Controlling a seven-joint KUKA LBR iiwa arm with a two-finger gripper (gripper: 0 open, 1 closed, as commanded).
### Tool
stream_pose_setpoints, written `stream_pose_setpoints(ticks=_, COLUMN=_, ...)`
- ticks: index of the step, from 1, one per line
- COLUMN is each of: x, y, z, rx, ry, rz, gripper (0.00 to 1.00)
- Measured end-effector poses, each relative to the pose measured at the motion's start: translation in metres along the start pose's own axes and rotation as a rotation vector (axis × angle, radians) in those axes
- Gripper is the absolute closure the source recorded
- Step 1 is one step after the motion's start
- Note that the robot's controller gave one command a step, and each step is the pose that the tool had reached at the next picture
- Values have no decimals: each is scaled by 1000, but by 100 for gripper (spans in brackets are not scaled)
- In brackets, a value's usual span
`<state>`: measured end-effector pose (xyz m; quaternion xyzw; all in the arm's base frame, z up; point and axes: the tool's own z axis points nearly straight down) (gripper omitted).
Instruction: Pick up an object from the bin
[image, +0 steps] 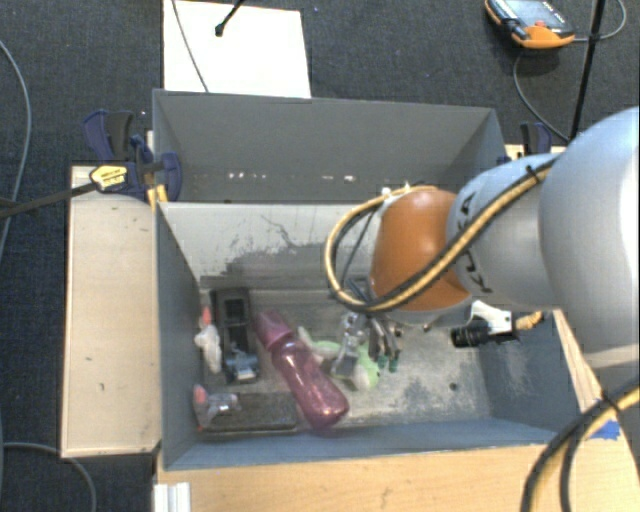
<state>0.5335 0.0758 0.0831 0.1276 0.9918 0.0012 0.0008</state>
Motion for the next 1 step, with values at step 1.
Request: stream_pose_setpoints(ticks=1, x=-2, y=-9, z=-121, rx=-1, ry=-2, rz=16, gripper=100)
